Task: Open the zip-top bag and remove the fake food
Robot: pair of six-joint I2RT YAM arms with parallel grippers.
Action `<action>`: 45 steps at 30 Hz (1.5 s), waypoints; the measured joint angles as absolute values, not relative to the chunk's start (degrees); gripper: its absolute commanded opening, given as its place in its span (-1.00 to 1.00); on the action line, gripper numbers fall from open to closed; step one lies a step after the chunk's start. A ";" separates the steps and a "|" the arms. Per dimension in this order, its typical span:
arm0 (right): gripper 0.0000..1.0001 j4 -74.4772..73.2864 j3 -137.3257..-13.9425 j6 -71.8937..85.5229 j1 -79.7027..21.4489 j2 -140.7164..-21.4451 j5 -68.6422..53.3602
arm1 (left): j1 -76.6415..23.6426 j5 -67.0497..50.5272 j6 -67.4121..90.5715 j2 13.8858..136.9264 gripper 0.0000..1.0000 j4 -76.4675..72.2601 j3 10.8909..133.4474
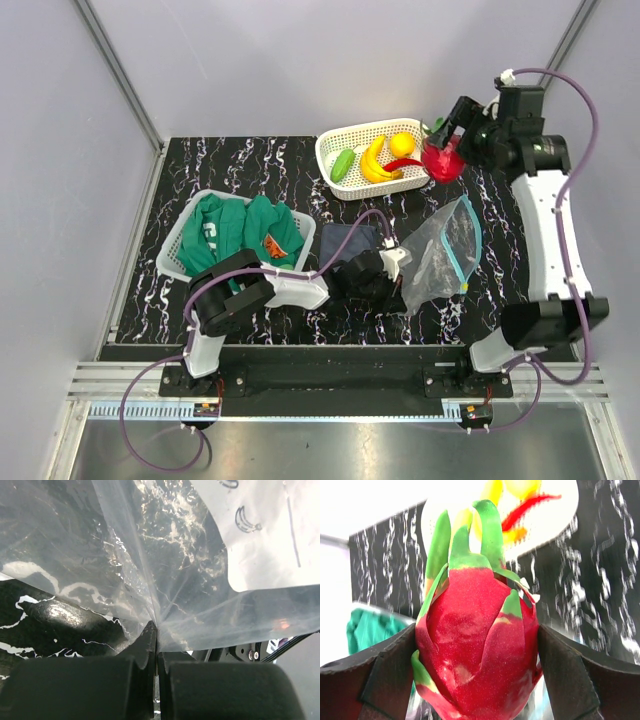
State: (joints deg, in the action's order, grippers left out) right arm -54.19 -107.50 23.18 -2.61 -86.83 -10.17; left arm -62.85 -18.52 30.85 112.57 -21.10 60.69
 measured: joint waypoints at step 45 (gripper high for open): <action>0.99 -48.31 -152.94 12.40 -8.19 -137.93 2.00 | -62.28 -21.28 30.24 104.60 0.28 -18.72 58.37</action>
State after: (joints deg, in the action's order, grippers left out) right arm -48.31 -152.94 12.40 -8.19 -137.93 2.00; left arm -62.28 -21.28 30.24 104.60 -18.72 58.37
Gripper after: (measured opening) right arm 0.994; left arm 0.628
